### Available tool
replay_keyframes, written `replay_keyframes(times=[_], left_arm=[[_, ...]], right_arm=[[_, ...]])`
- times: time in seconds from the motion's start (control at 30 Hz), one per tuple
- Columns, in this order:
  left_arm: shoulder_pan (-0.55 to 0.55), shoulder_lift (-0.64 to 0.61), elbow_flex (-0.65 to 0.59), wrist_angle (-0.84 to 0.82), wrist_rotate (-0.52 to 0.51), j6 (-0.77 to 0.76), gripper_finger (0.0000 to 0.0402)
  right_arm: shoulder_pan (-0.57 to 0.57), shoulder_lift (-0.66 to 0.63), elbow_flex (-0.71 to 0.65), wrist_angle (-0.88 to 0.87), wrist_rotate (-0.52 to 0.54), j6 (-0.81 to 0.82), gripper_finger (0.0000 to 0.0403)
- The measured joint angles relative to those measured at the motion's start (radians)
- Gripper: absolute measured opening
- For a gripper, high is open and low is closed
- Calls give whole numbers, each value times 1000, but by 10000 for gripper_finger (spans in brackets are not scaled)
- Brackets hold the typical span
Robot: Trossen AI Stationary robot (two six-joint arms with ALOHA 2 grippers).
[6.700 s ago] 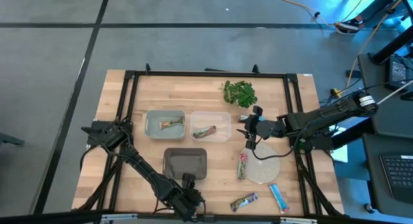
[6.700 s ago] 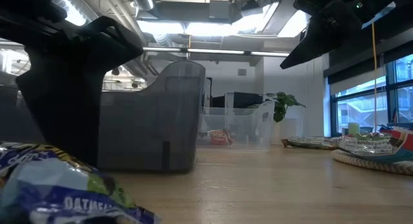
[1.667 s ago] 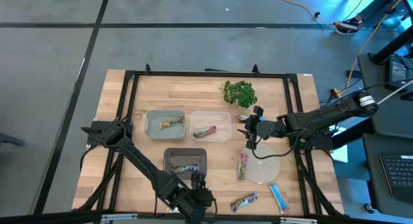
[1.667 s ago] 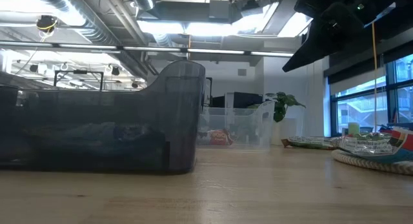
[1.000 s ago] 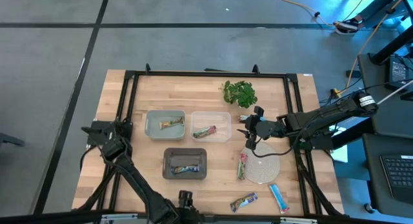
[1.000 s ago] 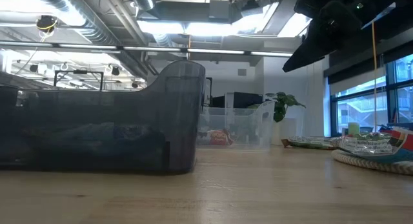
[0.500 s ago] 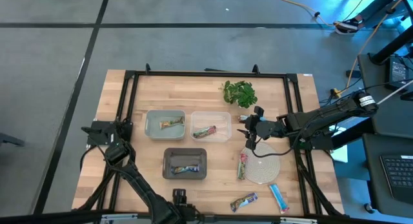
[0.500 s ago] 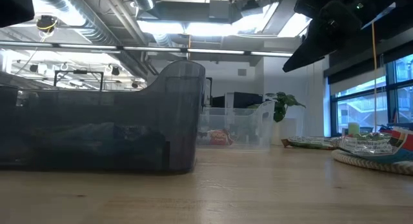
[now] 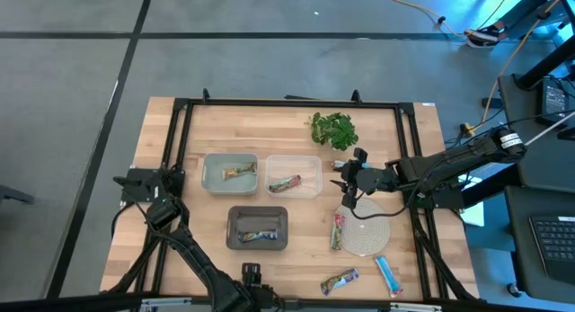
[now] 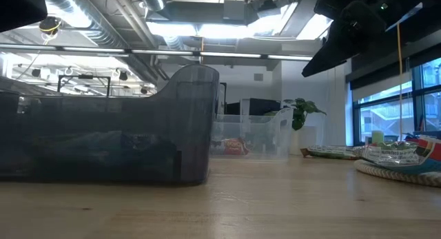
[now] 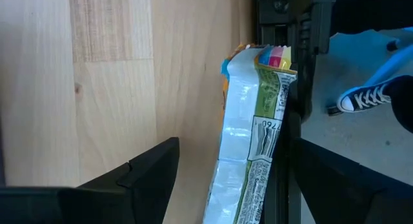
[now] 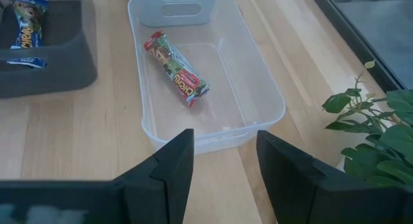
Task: Pick and place Granola Bars by type
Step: Put the yellow granola bar into the gray bin
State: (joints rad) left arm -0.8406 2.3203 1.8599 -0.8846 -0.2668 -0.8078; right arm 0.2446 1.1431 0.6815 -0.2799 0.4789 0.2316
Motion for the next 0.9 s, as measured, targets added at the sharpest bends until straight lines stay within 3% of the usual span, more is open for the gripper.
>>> replay_keyframes(times=[0.27,0.4,0.9], left_arm=[[0,1,2,-53,0,41,280],[0,1,2,-53,6,35,261],[0,1,4,-44,62,33,99]], right_arm=[[0,0,0,0,0,0,172],[0,0,0,0,0,-1,172],[0,0,0,-1,0,-1,172]])
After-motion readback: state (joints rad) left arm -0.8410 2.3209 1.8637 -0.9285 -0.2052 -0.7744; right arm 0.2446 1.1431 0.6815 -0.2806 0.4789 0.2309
